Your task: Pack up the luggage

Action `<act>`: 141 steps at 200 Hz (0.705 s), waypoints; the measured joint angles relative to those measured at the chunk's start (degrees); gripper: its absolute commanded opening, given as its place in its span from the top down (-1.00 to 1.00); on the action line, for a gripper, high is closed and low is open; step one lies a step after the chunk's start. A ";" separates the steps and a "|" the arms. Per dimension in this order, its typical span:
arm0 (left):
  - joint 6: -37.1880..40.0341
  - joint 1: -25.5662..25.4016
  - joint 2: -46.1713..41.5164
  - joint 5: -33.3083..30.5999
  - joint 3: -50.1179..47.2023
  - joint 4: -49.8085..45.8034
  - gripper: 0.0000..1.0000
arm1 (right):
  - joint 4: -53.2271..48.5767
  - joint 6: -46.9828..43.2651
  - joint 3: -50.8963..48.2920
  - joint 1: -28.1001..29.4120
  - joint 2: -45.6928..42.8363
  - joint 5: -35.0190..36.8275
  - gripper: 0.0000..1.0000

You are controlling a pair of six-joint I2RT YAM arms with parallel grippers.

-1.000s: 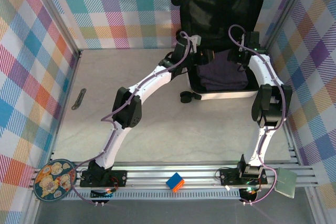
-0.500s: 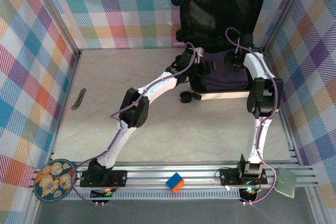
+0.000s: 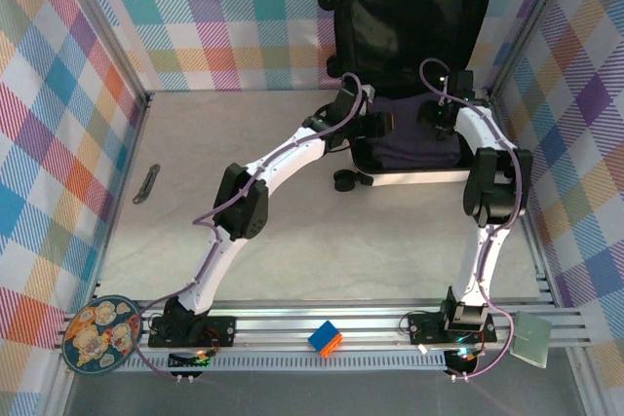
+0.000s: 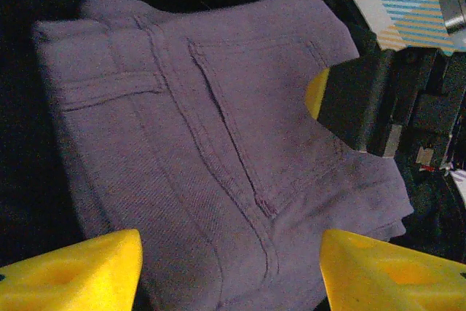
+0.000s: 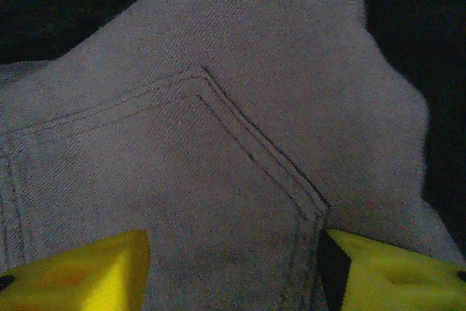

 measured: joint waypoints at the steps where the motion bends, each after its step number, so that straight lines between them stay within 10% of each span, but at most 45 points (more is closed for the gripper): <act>1: 0.00 -0.02 -0.22 -0.07 -0.17 -0.09 -0.30 | 0.04 0.00 -0.15 0.00 -0.15 -0.02 -0.29; 55: 1.09 -0.39 -13.03 -8.20 -8.76 -3.15 -0.28 | 8.17 0.22 -7.61 -0.63 -8.83 0.59 -0.32; 141: 4.33 1.18 -10.14 -15.08 -8.57 -11.34 -0.22 | 16.59 0.55 -13.38 -1.55 -12.28 -2.56 -0.28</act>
